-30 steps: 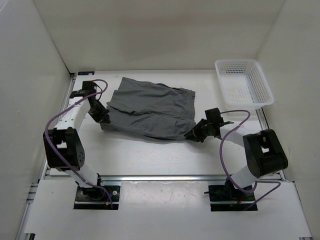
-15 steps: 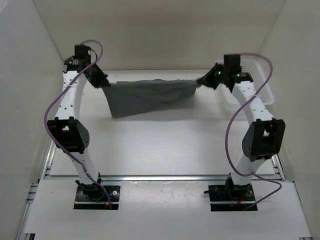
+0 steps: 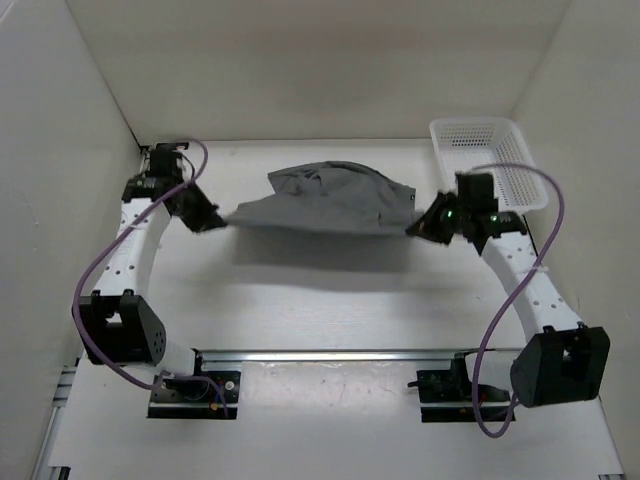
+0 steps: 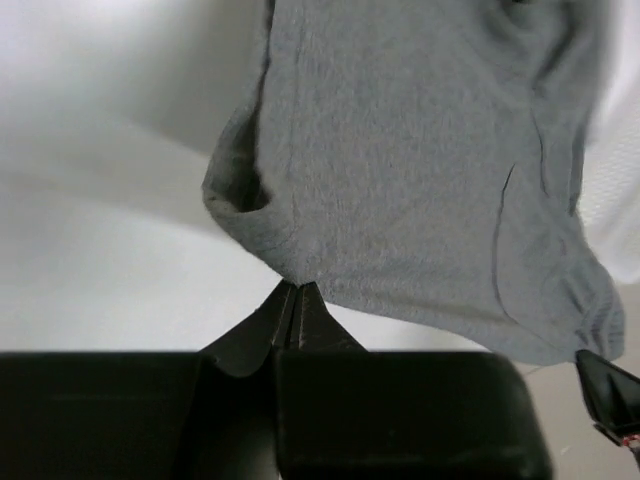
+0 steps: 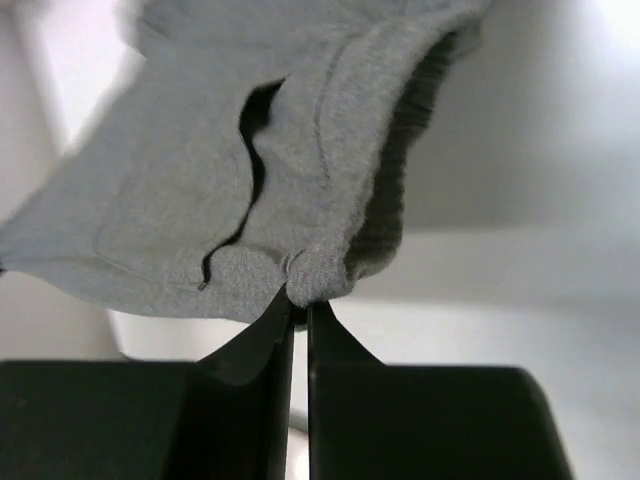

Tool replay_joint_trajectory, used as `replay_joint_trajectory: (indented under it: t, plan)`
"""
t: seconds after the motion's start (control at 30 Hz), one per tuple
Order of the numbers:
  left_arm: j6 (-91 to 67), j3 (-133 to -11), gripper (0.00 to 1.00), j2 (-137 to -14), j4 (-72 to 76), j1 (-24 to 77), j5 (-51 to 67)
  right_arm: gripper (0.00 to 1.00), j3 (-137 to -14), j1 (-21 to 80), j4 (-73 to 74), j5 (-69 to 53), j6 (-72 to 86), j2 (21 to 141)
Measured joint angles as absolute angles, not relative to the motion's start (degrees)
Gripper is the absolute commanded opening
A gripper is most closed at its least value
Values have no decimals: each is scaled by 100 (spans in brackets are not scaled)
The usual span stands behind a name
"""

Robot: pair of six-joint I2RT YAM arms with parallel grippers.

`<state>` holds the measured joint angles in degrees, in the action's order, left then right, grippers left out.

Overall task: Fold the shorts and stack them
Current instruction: Flatten the shorts out

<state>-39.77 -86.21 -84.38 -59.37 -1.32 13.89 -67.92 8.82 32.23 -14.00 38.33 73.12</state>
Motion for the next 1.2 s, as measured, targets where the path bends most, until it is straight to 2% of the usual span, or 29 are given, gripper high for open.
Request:
replay_joint_trajectory:
  t: [0.07, 0.1, 0.13, 0.17, 0.2, 0.23, 0.27, 0.37, 0.43, 0.47, 0.5, 0.57, 0.6, 0.67, 0.8, 0.87, 0.9, 0.93, 1.0, 1.03, 1.1, 1.2]
  plan:
    - [-3966, -7588, 10, -8239, -5846, -93, 1393, 12, -5824, 937, 3417, -1352, 3802, 6976]
    - [-3959, -7098, 14, -8123, -5874, -84, 1385, 27, -5441, 987, 3507, -1334, 3793, 6812]
    - [-3953, -6670, 27, -7992, -5898, -82, 1380, 44, -5089, 1066, 3664, -1313, 3769, 6622]
    - [-3907, -6302, 47, -7826, -5948, -82, 1350, 71, -4816, 1157, 3865, -1262, 3721, 6392]
    - [-3876, -6058, 62, -7658, -6045, -86, 1282, 78, -4678, 1238, 4040, -1170, 3728, 6191]
    - [-3841, -5964, 81, -7522, -6139, -99, 1260, 82, -4602, 1304, 4213, -1048, 3656, 5988]
    - [-3822, -5975, 85, -7406, -6184, -102, 1223, 85, -4600, 1339, 4355, -904, 3599, 5819]
    - [-3715, -6405, 85, -7426, -6204, -121, 1142, 86, -4777, 1302, 4473, -515, 3459, 5699]
    - [-3607, -7081, 78, -7826, -6215, -119, 1107, 79, -5061, 1194, 4530, -331, 3380, 5937]
    - [-3568, -7459, 72, -8086, -6182, -99, 1076, 69, -5221, 1155, 4510, -261, 3343, 6128]
    - [-3514, -7854, 57, -8381, -6136, -84, 1046, 61, -5365, 1120, 4486, -204, 3288, 6305]
    - [-3435, -8532, 43, -8978, -6029, -8, 974, 44, -5625, 1090, 4353, -143, 3232, 6724]
    - [-3371, -8923, 40, -9343, -6036, 58, 956, 34, -5747, 1092, 4300, -134, 3234, 6943]
    - [-3293, -9561, 40, -10022, -5951, 228, 923, 27, -5948, 1111, 4176, -121, 3210, 7393]
    - [-3186, -10978, 56, -11539, -6055, 652, 849, 27, -6313, 1166, 4036, -102, 3194, 8197]
    - [-3144, -11579, 62, -12254, -6101, 832, 829, 34, -6479, 1177, 4012, -93, 3188, 8499]
    - [-3140, -11817, 62, -12547, -6145, 913, 823, 38, -6556, 1177, 4007, -82, 3166, 8613]
    - [-3138, -12081, 63, -12857, -6211, 998, 790, 48, -6635, 1177, 4007, -75, 3142, 8729]
    - [-3131, -12630, 63, -13430, -6361, 1153, 644, 59, -6805, 1177, 4021, -78, 3089, 8958]
    - [-3133, -12903, 63, -13690, -6458, 1232, 552, 70, -6893, 1177, 4018, -78, 3063, 9083]
    - [-3133, -13262, 63, -14059, -6552, 1365, 399, 77, -7011, 1177, 4012, -80, 3028, 9312]
    - [-3148, -13410, 63, -14326, -6652, 1516, 276, 80, -7111, 1179, 4032, -78, 2978, 9616]
